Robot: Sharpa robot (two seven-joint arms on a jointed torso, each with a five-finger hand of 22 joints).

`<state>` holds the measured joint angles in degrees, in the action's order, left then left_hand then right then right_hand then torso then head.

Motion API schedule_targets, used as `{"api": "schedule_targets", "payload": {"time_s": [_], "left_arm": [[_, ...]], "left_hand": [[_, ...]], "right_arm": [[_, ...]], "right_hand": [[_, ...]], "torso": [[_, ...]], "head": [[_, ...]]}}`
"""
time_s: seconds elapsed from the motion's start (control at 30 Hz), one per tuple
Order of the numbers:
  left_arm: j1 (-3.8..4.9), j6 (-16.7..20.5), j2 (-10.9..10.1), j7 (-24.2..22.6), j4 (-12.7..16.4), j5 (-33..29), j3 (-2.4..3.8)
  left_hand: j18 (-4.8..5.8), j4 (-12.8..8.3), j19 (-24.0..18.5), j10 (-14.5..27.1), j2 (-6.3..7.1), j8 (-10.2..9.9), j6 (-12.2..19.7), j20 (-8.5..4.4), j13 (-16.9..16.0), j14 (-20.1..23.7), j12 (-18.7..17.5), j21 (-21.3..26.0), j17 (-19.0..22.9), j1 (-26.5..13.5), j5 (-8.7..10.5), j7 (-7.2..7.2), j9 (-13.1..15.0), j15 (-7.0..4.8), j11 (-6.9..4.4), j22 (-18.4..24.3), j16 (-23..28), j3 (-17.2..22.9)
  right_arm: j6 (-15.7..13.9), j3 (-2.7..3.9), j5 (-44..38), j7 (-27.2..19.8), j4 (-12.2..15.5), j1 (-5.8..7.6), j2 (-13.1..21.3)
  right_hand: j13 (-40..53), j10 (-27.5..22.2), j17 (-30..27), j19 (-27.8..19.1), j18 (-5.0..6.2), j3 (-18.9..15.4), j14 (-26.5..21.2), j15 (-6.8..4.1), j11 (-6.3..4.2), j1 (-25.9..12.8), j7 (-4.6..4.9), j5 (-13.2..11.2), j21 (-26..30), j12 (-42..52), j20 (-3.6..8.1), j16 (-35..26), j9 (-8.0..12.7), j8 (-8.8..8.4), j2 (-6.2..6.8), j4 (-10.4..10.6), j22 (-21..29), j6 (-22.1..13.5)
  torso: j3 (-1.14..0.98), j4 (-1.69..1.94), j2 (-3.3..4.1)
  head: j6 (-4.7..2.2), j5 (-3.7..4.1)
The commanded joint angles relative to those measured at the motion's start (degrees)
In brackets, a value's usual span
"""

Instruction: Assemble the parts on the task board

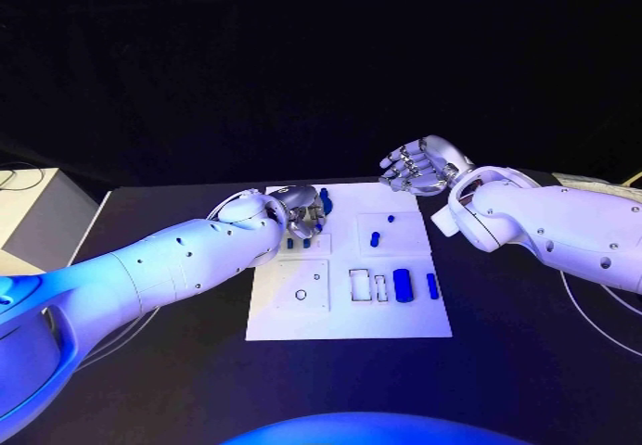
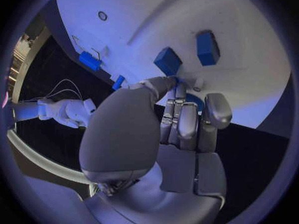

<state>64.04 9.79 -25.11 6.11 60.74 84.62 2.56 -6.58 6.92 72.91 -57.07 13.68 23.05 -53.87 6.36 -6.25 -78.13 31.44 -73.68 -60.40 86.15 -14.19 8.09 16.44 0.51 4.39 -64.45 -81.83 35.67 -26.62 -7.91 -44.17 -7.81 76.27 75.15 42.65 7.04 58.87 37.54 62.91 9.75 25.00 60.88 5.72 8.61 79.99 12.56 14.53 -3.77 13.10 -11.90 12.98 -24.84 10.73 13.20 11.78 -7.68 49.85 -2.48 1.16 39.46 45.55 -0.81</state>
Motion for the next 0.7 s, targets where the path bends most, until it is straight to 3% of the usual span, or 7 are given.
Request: {"api": "schedule_targets", "payload": {"time_s": [0.03, 0.37, 0.5, 0.7], "left_arm": [[-0.26, 0.39, 0.06, -0.62, 0.04, -0.68, -0.18], [-0.32, 2.68, -1.1, -1.8, 1.71, -4.14, 0.15], [-0.34, 2.53, -2.37, -1.73, 3.22, -7.25, 1.23], [-0.35, 1.27, -5.47, -1.16, 6.35, -9.94, 3.63]], "left_hand": [[0.46, -0.32, 0.51, -0.48, -0.37, -0.22, -0.45, -0.11, -0.07, -0.34, -0.38, -0.31, -0.06, -0.17, 0.24, -0.03, 0.08, -0.15, -0.04, -0.15, -0.36, 0.08], [0.52, -0.63, 0.74, -0.58, -0.21, -0.56, -0.54, -0.24, -0.01, -0.68, -1.06, -0.54, -0.44, -0.6, 0.22, 0.06, 0.16, -0.09, 0.1, -0.43, -0.49, 0.22], [0.55, -0.8, 0.82, -0.59, -0.13, -0.81, -0.61, -0.27, 0.09, -0.7, -1.7, -0.63, -0.26, -0.95, 0.23, 0.13, 0.22, 0.0, 0.21, -0.51, -0.44, 0.34], [0.55, -0.88, 0.84, -0.64, -0.11, -0.89, -0.66, -0.28, 0.13, -0.64, -1.93, -0.66, -0.03, -1.05, 0.23, 0.16, 0.25, 0.04, 0.26, -0.55, -0.37, 0.4]], "right_arm": [[0.72, 0.02, -0.53, -0.73, 0.08, -0.01, -0.06], [0.75, 0.02, -0.54, -0.8, 0.01, -0.01, -0.07], [0.77, 0.02, -0.55, -0.82, -0.05, -0.01, 0.0], [0.78, 0.02, -0.56, -0.8, -0.16, -0.01, 0.21]], "right_hand": [[-0.12, 0.2, -0.08, -0.18, 0.8, 0.29, 0.14, 0.14, 0.3, -0.29, -0.05, 0.31, -0.08, -0.38, -0.2, -0.26, 0.09, -0.32, 0.22, 0.03, 0.11, 0.31], [-0.12, 0.2, -0.08, -0.18, 0.8, 0.29, 0.14, 0.14, 0.3, -0.29, -0.05, 0.31, -0.08, -0.38, -0.2, -0.26, 0.09, -0.32, 0.22, 0.03, 0.11, 0.31], [-0.12, 0.2, -0.08, -0.18, 0.8, 0.29, 0.14, 0.14, 0.3, -0.29, -0.05, 0.31, -0.08, -0.38, -0.2, -0.26, 0.09, -0.32, 0.22, 0.03, 0.11, 0.31], [-0.12, 0.2, -0.08, -0.18, 0.8, 0.29, 0.14, 0.14, 0.3, -0.29, -0.05, 0.31, -0.08, -0.38, -0.2, -0.26, 0.09, -0.32, 0.22, 0.03, 0.11, 0.31]], "torso": [[0.02, 0.02, -0.01], [0.04, 0.02, -0.03], [0.06, 0.07, -0.1], [0.06, 0.32, -0.19]], "head": [[-0.04, 0.06], [-0.52, -0.01], [-0.64, 0.05], [-0.79, 0.06]]}}
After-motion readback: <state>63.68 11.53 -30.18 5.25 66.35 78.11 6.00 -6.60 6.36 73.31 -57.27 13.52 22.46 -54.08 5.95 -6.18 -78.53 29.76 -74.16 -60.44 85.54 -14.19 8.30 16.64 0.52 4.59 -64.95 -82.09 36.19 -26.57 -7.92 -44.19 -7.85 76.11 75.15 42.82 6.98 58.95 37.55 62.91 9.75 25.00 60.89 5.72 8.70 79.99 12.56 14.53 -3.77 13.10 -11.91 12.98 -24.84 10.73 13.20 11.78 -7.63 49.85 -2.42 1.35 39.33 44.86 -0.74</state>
